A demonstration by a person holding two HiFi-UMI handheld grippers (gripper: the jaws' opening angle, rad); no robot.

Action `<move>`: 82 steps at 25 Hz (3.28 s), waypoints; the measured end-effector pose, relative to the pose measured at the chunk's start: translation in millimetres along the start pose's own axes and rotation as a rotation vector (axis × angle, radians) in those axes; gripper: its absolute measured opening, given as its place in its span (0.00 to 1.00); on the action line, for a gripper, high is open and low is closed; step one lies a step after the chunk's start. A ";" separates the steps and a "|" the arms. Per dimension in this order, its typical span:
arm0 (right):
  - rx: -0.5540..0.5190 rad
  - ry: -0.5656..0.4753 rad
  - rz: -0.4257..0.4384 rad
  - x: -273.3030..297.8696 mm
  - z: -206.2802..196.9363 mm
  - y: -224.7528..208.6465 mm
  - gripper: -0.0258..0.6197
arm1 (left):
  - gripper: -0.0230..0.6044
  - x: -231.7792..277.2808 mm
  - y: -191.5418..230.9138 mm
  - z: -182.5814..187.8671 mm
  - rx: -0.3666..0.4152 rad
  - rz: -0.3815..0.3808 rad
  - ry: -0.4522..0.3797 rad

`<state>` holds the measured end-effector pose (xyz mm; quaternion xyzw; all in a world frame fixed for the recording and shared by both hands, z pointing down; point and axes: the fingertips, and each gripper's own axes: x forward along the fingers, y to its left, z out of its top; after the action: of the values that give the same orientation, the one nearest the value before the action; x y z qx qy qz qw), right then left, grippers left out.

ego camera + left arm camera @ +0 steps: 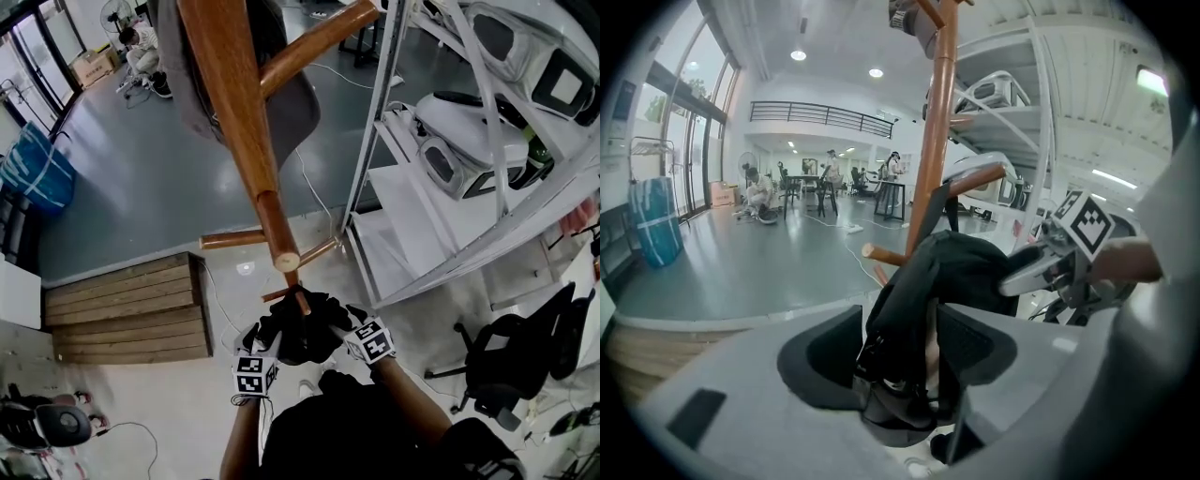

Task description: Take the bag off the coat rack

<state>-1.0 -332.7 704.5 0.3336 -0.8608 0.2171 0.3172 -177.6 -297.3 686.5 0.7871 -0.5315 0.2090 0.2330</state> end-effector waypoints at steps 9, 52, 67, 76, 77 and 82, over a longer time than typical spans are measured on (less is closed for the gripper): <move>0.009 0.022 0.011 15.4 -2.9 -2.8 0.42 | 0.44 17.9 6.2 -15.1 0.030 0.027 0.070; 0.041 0.022 -0.045 12.8 -6.0 -12.3 0.21 | 0.19 20.6 -3.0 -18.0 0.031 -0.020 0.021; 0.022 0.001 -0.050 1.1 -1.2 -5.2 0.18 | 0.19 11.7 -8.3 -16.5 0.023 -0.030 0.005; 0.026 -0.016 -0.054 -9.7 1.3 -1.4 0.18 | 0.18 2.0 -17.0 -7.8 0.031 -0.044 -0.010; 0.025 -0.019 -0.055 -11.4 1.8 -0.9 0.18 | 0.18 0.6 -18.4 -6.8 0.029 -0.045 -0.012; 0.016 -0.032 -0.060 -20.5 3.5 3.6 0.18 | 0.18 -7.1 -24.1 -3.1 0.025 -0.047 -0.029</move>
<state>6.9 -323.3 687.2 0.3651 -0.8536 0.2092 0.3070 -157.9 -282.4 681.4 0.8051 -0.5136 0.1985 0.2204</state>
